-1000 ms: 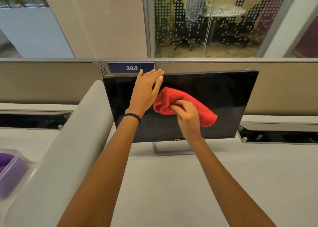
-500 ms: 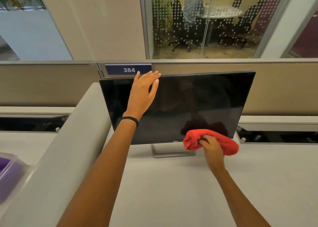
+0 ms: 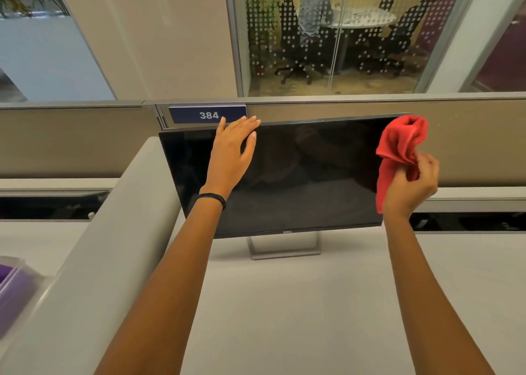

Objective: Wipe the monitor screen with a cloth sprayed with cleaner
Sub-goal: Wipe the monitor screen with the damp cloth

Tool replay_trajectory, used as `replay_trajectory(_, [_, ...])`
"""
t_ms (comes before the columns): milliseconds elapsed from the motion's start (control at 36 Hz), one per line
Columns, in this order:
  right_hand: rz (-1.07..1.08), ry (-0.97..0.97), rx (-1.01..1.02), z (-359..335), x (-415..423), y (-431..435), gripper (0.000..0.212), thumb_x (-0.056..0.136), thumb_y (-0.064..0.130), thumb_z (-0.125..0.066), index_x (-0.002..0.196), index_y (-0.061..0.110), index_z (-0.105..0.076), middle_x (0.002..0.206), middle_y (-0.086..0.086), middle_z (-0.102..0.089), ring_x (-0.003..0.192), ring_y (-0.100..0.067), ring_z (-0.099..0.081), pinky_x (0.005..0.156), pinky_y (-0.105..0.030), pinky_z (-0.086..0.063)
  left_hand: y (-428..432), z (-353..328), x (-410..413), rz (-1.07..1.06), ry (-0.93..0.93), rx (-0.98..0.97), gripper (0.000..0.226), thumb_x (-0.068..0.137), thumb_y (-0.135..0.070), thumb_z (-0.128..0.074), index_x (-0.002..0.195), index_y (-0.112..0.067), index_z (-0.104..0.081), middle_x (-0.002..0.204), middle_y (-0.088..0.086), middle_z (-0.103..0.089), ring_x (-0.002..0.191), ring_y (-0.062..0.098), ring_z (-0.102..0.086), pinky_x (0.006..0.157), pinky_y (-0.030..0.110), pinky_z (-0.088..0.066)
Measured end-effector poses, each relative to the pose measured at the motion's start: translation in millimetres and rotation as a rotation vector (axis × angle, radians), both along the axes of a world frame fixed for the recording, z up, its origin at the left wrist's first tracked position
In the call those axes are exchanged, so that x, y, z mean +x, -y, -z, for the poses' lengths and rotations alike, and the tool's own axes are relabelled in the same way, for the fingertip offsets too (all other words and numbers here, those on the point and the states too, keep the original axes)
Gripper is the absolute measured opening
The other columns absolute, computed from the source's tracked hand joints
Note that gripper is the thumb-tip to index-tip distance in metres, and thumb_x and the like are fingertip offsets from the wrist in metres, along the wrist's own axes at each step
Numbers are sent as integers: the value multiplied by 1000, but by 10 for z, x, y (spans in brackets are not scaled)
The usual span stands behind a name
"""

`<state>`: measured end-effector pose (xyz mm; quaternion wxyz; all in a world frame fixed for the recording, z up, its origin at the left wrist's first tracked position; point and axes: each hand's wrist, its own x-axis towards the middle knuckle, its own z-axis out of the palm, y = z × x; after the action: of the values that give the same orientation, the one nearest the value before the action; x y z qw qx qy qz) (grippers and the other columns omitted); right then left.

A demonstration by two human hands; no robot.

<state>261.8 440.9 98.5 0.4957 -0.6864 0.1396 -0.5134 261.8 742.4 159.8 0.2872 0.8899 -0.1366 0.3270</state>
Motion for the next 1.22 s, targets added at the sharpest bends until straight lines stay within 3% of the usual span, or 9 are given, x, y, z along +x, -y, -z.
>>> replay_trajectory(111, [-24,-129,5,322,-56,-68,22,83,-4,-55,102,-6,-66,100,-20,-60,91,-20,-53,81,-4,-36,2,18,11,-10,10,10,34,97,-16,-42,129,-16,-52,134,3,-55,131,16,-43,118,33,-5])
replay_trajectory(222, [5,-257,290,705,-151,-26,18,85,3,-58,100,-5,-64,95,-9,-58,86,-12,-51,76,-21,-48,-11,33,16,-10,26,13,35,97,-13,-41,130,-15,-51,134,3,-55,131,15,-42,118,31,-6])
replay_trajectory(361, [59,-532,549,1116,-295,-33,24,85,11,-64,102,-5,-64,104,-21,-66,89,-32,-62,79,-35,-47,-11,38,22,13,23,-8,35,96,-11,-41,130,-15,-51,133,3,-55,130,15,-43,118,31,-6])
replay_trajectory(639, [-8,-763,650,1242,-490,-524,35,85,14,-65,112,-7,-60,112,-26,-63,99,-45,-60,93,-52,-47,-35,4,13,28,-2,-38,36,95,-8,-42,129,-16,-52,133,3,-55,130,14,-42,116,27,-3])
replay_trajectory(1000, [-193,-774,703,1313,-663,-1549,28,84,13,-66,103,-8,-63,105,-26,-65,93,-42,-61,85,-44,-48,-82,-73,-16,85,-107,-17,38,96,-10,-43,132,-16,-48,138,1,-50,134,13,-36,115,25,0])
replay_trajectory(1222, [-319,-776,756,1333,-736,-2181,25,84,10,-66,101,-7,-64,101,-23,-66,91,-39,-61,79,-36,-47,-219,-190,-2,147,-211,95,40,96,-19,-44,136,-20,-44,143,-2,-45,136,13,-33,115,32,-18])
